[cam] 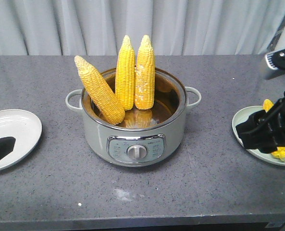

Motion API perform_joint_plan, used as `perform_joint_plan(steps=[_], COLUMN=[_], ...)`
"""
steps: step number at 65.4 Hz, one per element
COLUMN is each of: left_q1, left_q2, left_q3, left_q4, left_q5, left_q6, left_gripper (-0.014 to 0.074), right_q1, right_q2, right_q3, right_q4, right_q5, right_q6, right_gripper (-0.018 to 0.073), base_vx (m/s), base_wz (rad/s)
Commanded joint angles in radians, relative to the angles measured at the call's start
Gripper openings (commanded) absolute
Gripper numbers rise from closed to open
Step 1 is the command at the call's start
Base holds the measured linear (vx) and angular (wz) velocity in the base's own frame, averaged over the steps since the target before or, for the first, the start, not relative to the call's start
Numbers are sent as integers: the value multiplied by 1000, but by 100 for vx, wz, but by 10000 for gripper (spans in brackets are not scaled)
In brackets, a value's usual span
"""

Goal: Distribute corn equally
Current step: 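Withdraw the right gripper beside the pale green plate, then reach the left gripper into the pot and grasp the nearest corn cob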

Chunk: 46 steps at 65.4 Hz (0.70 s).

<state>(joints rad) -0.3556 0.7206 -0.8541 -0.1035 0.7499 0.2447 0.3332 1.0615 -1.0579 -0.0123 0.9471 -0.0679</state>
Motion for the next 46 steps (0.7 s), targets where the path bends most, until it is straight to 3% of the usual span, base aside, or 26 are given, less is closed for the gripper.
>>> perform_joint_plan(steps=[1, 13, 30, 46], left_q1=[-6, -6, -6, -6], left_q2=[-1, 3, 74, 237], left_q3=[-30, -30, -31, -37], left_q4=[-14, -61, -170, -208], left_q5=[-63, -88, -245, -410], left_q6=[-4, -12, -8, -1], left_gripper=[587, 587, 599, 596], right_q1=[0, 0, 0, 0], right_q2=[-61, -117, -132, -132], right_q3=[16, 41, 41, 41], right_q4=[-11, -11, -8, -8], right_q5=[-66, -67, -82, -79], right_q6=[4, 4, 4, 4], right_gripper=[472, 472, 472, 472], base_vx=[0, 0, 0, 0], base_wz=[0, 0, 0, 0])
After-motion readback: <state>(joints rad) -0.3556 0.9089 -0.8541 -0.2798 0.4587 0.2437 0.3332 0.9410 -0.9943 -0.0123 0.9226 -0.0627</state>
